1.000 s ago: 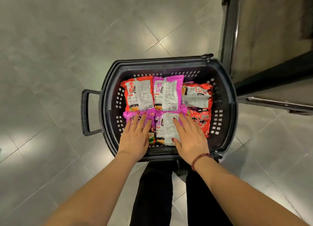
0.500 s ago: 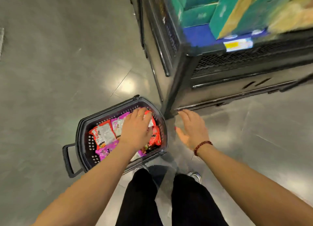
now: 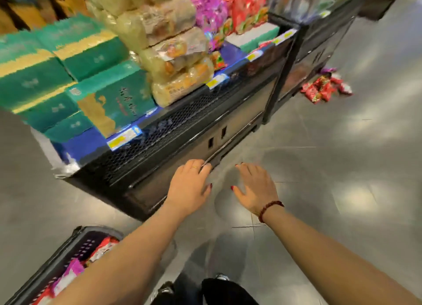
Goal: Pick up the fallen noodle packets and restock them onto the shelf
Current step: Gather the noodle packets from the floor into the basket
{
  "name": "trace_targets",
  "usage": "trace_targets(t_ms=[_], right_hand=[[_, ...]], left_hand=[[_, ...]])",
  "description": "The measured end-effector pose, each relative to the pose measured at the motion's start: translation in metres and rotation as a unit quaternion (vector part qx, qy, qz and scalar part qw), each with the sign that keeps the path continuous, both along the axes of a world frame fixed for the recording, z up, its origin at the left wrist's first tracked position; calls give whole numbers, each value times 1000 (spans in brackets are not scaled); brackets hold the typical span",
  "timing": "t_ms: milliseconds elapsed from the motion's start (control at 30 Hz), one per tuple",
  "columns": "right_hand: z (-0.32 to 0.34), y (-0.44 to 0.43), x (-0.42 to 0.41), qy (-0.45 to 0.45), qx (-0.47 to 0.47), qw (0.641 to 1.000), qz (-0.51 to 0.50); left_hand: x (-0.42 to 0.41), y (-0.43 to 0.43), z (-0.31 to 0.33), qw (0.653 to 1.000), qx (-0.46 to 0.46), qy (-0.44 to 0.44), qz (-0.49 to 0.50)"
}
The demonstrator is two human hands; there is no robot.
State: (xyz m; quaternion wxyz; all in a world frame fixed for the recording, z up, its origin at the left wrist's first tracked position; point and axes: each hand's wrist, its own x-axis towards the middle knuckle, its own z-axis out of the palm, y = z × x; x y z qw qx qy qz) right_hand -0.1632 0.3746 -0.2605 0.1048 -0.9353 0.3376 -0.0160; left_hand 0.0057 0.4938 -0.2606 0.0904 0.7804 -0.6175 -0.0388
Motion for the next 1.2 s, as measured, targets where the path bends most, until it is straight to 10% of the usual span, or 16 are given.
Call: trace_targets(t_ms=[767,1200], right_hand=[[15,-324,-83,34,51,934,-352],[-4,-580,-141,23,68,923,-379]], left_hand=[[-7,-450,8,940,48,-37,-336],[-59,-726,-6,944,70,-23,-321]])
